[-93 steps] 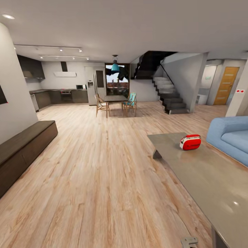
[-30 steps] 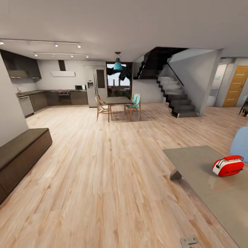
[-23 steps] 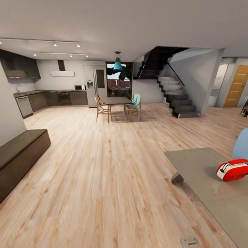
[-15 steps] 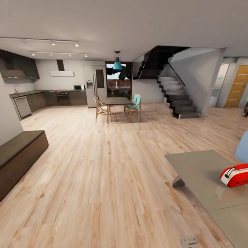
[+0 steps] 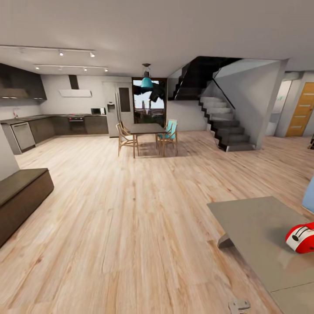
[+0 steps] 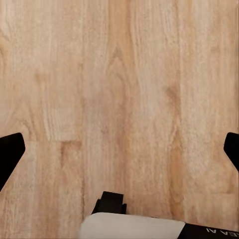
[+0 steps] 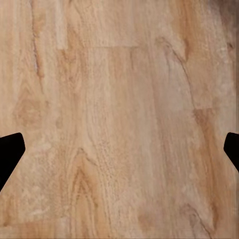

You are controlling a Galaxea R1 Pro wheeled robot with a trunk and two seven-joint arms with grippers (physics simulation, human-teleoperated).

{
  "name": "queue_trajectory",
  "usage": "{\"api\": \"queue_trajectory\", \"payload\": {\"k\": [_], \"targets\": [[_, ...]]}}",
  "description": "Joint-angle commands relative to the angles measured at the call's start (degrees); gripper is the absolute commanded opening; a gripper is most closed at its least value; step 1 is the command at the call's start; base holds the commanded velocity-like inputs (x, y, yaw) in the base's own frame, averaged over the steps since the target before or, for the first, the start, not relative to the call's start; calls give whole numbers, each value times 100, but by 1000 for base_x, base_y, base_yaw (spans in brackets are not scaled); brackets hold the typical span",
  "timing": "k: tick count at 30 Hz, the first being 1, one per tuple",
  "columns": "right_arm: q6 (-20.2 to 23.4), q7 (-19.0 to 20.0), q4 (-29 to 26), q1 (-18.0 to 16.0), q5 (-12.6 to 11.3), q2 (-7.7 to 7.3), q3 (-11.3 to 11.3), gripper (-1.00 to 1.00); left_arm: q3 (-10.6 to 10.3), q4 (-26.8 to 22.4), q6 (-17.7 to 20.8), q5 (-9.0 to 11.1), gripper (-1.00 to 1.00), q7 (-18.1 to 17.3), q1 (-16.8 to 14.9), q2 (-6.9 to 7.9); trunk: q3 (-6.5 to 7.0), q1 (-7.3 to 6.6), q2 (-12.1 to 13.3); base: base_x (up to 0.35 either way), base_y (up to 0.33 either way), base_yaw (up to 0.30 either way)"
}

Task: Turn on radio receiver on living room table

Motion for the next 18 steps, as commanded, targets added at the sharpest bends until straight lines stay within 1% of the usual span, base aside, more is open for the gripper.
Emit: {"api": "queue_trajectory", "payload": {"k": [1, 6, 8, 18], "targets": [[0, 0, -1, 0, 0, 0, 0, 100, 1, 0, 0, 0, 100, 0, 0, 0, 0, 0, 0, 322, -164, 0], [0, 6, 0, 1, 0, 0, 0, 100, 0, 0, 0, 0, 100, 0, 0, 0, 0, 0, 0, 322, -161, 0], [0, 8, 3, 1, 0, 0, 0, 100, 0, 0, 0, 0, 100, 0, 0, 3, 0, 0, 0, 324, -67, 0], [0, 41, 7, -1, 2, 0, 5, 100, 3, 0, -8, 0, 100, 0, 0, 7, 0, 0, 0, 327, 7, 0]]}}
